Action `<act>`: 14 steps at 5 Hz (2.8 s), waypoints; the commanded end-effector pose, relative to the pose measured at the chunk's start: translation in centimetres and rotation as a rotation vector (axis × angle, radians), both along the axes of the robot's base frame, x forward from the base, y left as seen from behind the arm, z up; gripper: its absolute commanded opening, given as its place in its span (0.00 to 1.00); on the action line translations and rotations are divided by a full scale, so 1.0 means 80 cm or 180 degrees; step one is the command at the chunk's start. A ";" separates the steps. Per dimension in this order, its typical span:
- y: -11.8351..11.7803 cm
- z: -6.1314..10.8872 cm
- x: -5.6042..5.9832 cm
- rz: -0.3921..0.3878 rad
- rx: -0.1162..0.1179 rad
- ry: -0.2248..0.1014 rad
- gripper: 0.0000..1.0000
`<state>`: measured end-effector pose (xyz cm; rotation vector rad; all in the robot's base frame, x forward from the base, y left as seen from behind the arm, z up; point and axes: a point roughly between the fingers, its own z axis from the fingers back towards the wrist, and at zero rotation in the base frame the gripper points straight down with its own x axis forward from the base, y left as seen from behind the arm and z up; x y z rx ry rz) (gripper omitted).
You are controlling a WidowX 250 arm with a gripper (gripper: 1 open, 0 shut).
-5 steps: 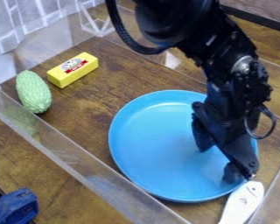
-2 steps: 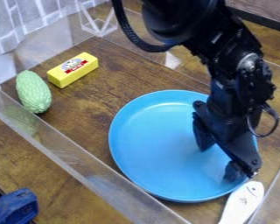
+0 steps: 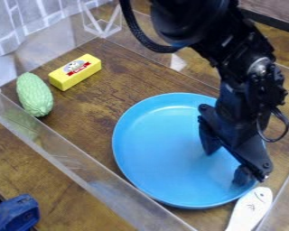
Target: Put the white object in the blue tray
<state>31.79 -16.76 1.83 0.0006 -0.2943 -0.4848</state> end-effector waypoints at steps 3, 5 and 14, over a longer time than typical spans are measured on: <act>0.002 -0.021 -0.038 -0.0453 0.0174 0.0170 0.00; 0.008 -0.018 -0.040 -0.0664 0.0201 0.0150 0.00; -0.021 -0.016 -0.074 -0.1232 0.0213 0.0062 1.00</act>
